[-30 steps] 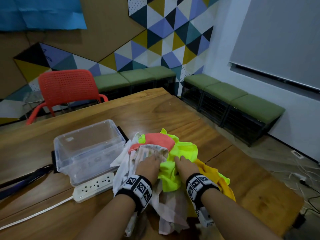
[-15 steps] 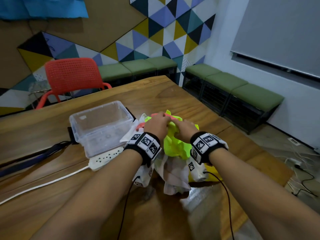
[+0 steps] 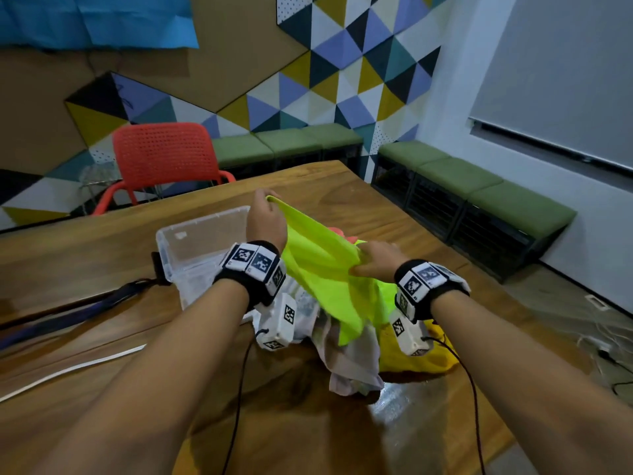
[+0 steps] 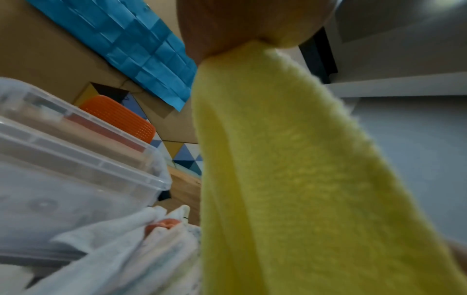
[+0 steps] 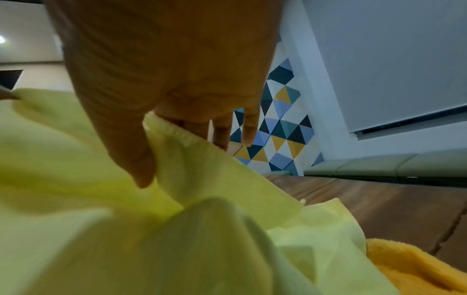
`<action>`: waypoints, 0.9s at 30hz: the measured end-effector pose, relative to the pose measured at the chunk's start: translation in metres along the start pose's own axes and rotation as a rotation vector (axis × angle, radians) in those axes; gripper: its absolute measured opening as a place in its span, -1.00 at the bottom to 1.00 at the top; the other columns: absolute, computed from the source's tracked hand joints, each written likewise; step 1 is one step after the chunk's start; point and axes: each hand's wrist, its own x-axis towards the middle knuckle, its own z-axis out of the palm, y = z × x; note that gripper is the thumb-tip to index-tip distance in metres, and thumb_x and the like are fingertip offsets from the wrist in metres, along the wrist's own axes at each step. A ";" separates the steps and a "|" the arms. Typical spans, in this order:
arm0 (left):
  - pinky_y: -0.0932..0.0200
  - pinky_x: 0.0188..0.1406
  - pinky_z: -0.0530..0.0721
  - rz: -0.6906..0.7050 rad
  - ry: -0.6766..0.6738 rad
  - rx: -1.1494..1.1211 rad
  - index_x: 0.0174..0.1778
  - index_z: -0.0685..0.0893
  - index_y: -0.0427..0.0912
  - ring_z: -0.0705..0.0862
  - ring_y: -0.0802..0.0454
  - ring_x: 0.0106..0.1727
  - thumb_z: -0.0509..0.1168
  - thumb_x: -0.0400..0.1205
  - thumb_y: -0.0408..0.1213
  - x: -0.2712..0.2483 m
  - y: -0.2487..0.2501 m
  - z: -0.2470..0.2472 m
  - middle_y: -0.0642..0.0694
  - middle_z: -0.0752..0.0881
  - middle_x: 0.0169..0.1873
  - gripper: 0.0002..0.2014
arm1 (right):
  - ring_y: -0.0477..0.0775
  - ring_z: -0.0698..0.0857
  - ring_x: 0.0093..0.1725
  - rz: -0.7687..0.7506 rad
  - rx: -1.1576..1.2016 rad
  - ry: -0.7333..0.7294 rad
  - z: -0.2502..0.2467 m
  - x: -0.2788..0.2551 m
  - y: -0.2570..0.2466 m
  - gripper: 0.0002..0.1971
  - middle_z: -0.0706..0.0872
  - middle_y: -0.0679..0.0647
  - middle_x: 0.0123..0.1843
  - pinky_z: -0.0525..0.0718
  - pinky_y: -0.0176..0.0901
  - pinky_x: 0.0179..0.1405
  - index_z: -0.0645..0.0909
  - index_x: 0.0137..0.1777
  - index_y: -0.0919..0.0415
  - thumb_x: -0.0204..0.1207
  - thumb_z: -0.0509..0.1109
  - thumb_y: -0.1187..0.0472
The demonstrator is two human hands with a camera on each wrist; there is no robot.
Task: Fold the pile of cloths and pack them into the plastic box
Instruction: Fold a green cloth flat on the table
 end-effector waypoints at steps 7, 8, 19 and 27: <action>0.02 -0.10 0.43 -0.069 0.133 0.119 0.20 0.51 -0.35 0.59 -0.32 0.09 -0.03 0.71 -0.34 0.014 -0.022 -0.036 -0.42 0.64 0.07 -0.72 | 0.26 0.59 0.29 0.172 -0.040 0.137 -0.002 0.002 0.014 -0.69 0.62 0.23 0.30 0.49 0.08 0.28 0.56 0.35 0.11 0.67 0.17 0.15; 0.04 -0.12 0.39 -0.081 0.138 0.139 0.22 0.49 -0.36 0.59 -0.33 0.08 -0.02 0.71 -0.33 0.015 -0.023 -0.037 -0.43 0.63 0.04 -0.72 | 0.30 0.60 0.26 0.177 0.065 0.208 -0.004 0.003 0.015 -0.71 0.62 0.28 0.28 0.53 0.09 0.22 0.57 0.32 0.19 0.66 0.17 0.22; -0.07 0.30 0.59 0.193 -0.710 0.389 0.32 0.59 0.06 0.62 0.02 0.27 0.35 0.35 0.34 -0.011 -0.026 0.021 0.00 0.65 0.29 -0.32 | 0.32 0.65 0.14 -0.030 0.312 0.394 -0.019 0.007 -0.025 -0.75 0.72 0.30 0.14 0.62 0.12 0.07 0.64 0.17 0.29 0.54 0.28 0.28; 0.02 0.13 0.57 0.238 -0.390 0.398 0.11 0.66 -0.21 0.60 -0.17 0.19 0.23 0.65 -0.06 -0.006 -0.020 0.006 -0.23 0.65 0.14 -0.70 | 0.26 0.66 0.11 -0.090 0.210 0.296 -0.022 -0.003 -0.011 -0.71 0.73 0.24 0.09 0.54 -0.05 -0.10 0.67 0.15 0.24 0.59 0.32 0.05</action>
